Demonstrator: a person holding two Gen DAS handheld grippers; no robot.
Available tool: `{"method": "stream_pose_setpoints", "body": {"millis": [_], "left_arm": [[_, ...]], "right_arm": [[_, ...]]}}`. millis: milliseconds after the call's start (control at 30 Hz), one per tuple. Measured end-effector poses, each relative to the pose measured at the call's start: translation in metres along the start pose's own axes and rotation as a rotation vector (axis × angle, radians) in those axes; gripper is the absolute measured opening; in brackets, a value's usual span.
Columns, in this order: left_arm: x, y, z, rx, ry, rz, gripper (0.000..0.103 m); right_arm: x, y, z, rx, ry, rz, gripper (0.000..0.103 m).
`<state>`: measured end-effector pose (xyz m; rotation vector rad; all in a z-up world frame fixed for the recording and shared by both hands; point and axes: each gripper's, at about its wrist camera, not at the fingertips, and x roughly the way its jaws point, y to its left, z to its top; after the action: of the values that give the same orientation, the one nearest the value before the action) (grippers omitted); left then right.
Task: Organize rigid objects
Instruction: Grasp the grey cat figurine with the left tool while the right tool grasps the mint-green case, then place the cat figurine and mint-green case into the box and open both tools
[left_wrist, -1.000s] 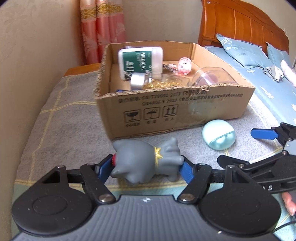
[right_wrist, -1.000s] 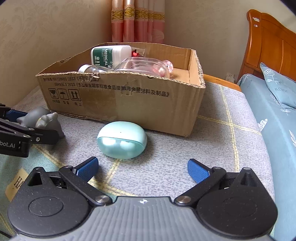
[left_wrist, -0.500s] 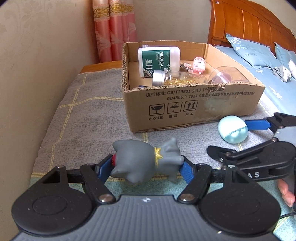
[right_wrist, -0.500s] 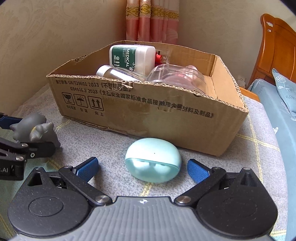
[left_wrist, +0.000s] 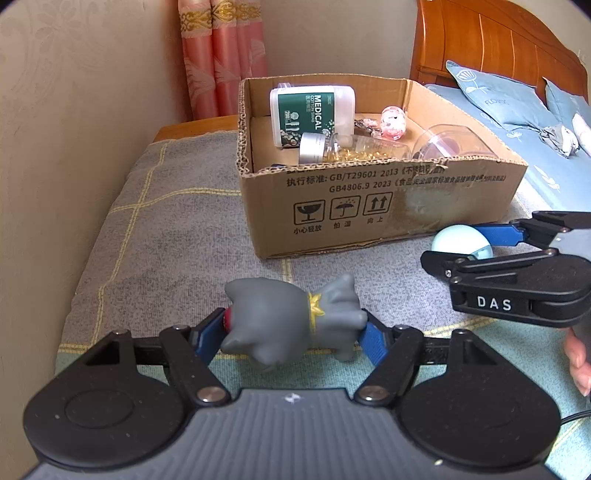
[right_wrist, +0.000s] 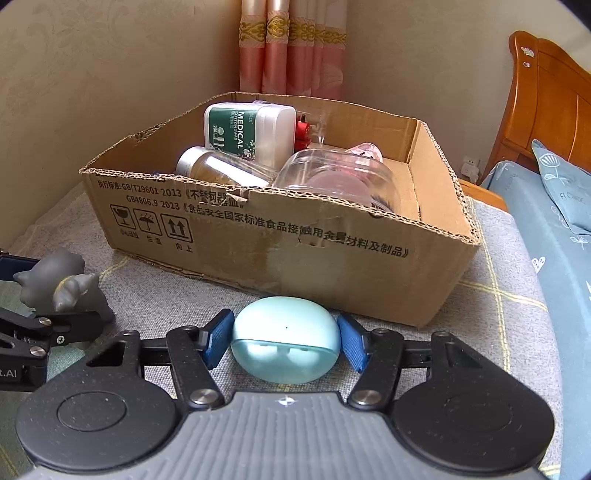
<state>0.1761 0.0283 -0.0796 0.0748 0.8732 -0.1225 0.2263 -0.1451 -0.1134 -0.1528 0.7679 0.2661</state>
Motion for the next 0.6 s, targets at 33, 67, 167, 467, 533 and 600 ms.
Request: {"method": "stream_pose_setpoints", "body": {"millis": [33,67,167,467,533,600], "left_arm": [[-0.001,0.000,0.000,0.000,0.000,0.000,0.074],[-0.001,0.000,0.000,0.000,0.000,-0.001,0.074],[-0.002,0.000,0.000,0.004,0.003,-0.005,0.073],[-0.012,-0.001,0.006,0.054,0.016,-0.017,0.073],[-0.017,-0.003,0.008,0.067,0.015,-0.022,0.073],[-0.022,-0.004,0.010,0.079,0.016,-0.035,0.073]], "right_arm": [[0.000,0.000,0.000,0.000,0.000,-0.002,0.066],[0.000,0.000,-0.001,-0.001,0.001,-0.003,0.066],[-0.001,-0.001,-0.001,-0.003,0.009,-0.001,0.066],[-0.020,-0.013,-0.012,-0.042,0.056,0.051,0.066],[-0.027,-0.016,-0.015,-0.056,0.065,0.062,0.066],[-0.035,-0.020,-0.018,-0.068,0.074,0.078,0.066]]}}
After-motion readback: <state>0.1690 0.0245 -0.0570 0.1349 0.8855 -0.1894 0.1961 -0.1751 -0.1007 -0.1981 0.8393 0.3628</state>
